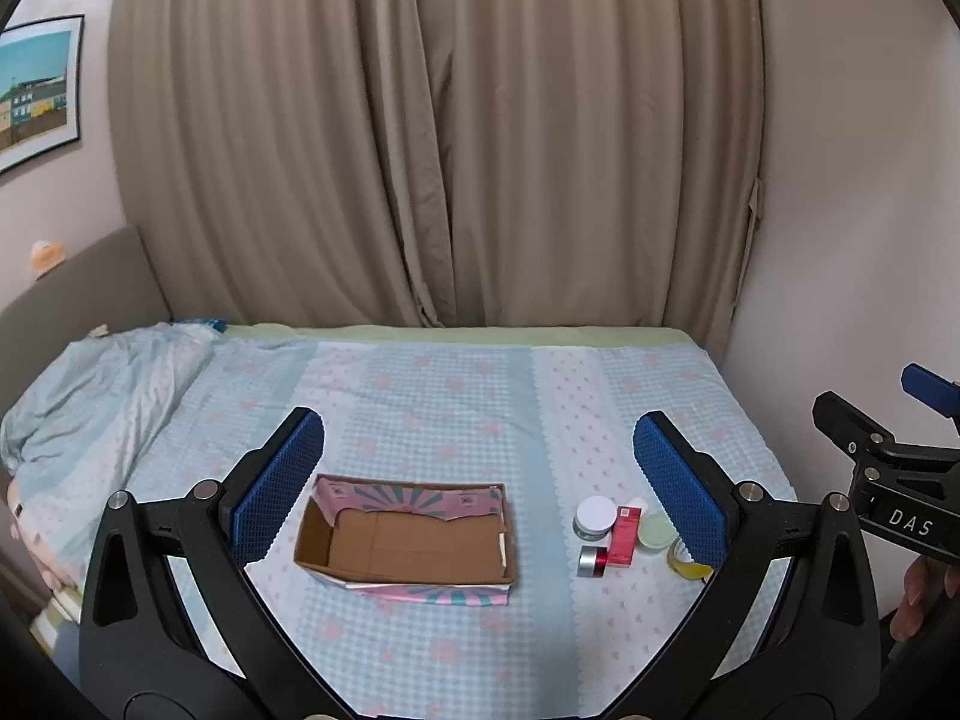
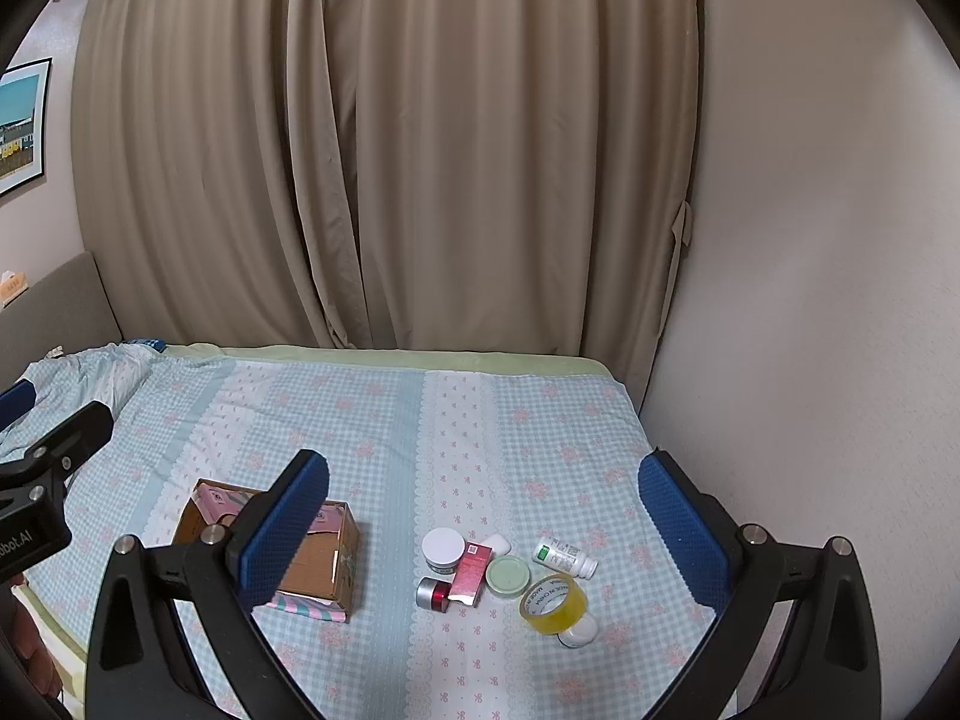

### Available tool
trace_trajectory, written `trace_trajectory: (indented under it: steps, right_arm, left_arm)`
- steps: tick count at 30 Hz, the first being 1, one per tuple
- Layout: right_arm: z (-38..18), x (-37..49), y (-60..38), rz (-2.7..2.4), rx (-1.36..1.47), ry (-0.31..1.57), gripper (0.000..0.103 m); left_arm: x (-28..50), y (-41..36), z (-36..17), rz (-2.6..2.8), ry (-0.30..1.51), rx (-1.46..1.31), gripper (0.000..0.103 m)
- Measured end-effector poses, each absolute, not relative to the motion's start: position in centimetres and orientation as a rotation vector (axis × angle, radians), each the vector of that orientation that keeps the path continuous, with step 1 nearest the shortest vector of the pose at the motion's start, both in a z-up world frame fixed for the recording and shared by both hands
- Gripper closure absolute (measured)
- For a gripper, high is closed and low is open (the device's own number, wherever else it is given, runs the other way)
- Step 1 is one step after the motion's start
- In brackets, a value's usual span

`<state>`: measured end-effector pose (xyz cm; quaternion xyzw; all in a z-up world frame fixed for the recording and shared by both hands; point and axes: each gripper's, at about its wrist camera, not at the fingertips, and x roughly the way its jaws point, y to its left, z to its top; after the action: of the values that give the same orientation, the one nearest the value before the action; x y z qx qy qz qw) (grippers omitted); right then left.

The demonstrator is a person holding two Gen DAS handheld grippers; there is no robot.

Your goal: Organize rigid objects

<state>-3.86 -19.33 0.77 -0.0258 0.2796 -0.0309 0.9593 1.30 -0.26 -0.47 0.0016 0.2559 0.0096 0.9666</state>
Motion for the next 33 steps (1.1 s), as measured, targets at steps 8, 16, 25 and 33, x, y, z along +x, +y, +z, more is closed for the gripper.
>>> trace_trajectory:
  steps: [8,16,25,33]
  right_arm:
    - [0.88,-3.75,-19.32,-0.062,-0.052,0.568,0.0]
    - [0.98,-3.76,-19.25,-0.064,-0.057,0.562,0.0]
    - [0.66,-3.7,-19.14,-0.059,-0.067,0.547,0.0]
    - [0.45,-3.78,-18.96,-0.056,-0.063,0.543,0.0]
  left_arm:
    - [1.42,-0.16,-0.54,0.016,0.519,0.0,0.001]
    - [1.4,0.01,-0.51,0.016,0.521,-0.002,0.001]
    - [1.42,0.12,-0.4,0.005,0.523,-0.003,0.001]
    - [1.45,0.15,-0.53,-0.001,0.532,-0.008,0.001]
